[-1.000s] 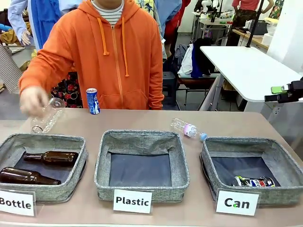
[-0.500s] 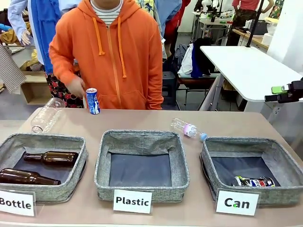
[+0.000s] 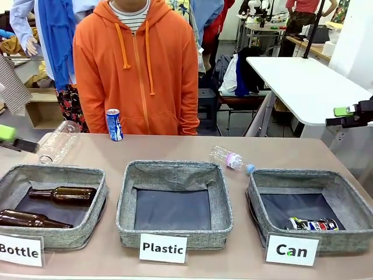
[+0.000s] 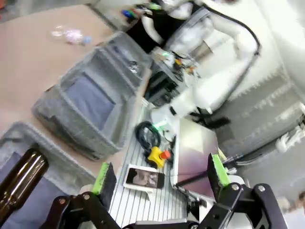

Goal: Sort the can waste into the basket.
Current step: Pick up the can waste from the table and place it in the right Fabric basket.

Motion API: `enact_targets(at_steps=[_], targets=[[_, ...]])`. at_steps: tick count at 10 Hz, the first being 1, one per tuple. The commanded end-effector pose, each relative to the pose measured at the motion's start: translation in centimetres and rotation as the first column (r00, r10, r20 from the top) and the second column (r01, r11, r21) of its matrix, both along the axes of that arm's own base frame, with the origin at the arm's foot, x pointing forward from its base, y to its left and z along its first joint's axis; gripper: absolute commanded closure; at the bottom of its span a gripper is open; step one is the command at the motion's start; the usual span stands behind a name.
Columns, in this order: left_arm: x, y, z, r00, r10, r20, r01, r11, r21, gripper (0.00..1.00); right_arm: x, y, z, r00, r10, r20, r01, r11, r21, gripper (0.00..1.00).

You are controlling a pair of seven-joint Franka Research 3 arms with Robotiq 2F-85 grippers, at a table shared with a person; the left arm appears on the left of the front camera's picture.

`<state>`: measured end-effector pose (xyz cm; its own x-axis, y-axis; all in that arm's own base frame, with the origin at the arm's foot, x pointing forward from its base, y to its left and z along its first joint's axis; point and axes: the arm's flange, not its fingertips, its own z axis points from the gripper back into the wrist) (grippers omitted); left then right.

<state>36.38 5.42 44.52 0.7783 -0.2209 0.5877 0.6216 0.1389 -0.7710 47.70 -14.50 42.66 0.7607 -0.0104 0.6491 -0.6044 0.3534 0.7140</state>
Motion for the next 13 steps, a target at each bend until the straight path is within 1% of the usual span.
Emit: enact_targets(at_steps=[1,7,8,9,10,11,12,13], targets=[[-0.9,0.3,1.2,0.994,-0.094,0.065,0.097,0.994,-0.045,0.0,-0.5,0.2,-0.2,1.0,-0.001,0.021,0.002,1.0,-0.025,0.0],[-0.9,0.3,1.2,0.994,-0.094,0.065,0.097,0.994,-0.045,0.0,-0.5,0.2,-0.2,1.0,-0.001,0.021,0.002,1.0,-0.025,0.0],[-0.8,-0.3,1.3,0.995,-0.085,0.054,0.088,0.995,-0.046,0.0,-0.5,0.2,-0.2,1.0,-0.001,0.021,0.002,1.0,-0.025,0.0],[2.1,0.0,2.7,0.999,0.024,0.047,-0.027,0.998,0.063,0.0,-0.5,0.2,-0.2,1.0,-0.001,0.021,0.002,1.0,-0.025,0.0],[5.5,0.7,3.8,0.986,0.139,0.097,-0.156,0.967,0.202,0.0,-0.5,0.2,-0.2,1.0,-0.001,0.021,0.002,1.0,-0.025,0.0],[8.4,0.8,4.3,0.96,0.15,0.234,-0.218,0.929,0.299,0.0,-0.5,0.2,-0.2,1.0,-0.001,0.021,0.002,1.0,-0.025,0.0],[10.4,1.2,4.4,0.93,0.162,0.33,-0.282,0.89,0.358,0.0,-0.5,0.2,-0.2,1.0,-0.001,0.021,0.002,1.0,-0.025,0.0],[10.8,2.2,4.6,0.919,0.17,0.357,-0.303,0.883,0.359,0.0,-0.5,0.2,-0.2,1.0,-0.001,0.021,0.002,1.0,-0.025,0.0]])
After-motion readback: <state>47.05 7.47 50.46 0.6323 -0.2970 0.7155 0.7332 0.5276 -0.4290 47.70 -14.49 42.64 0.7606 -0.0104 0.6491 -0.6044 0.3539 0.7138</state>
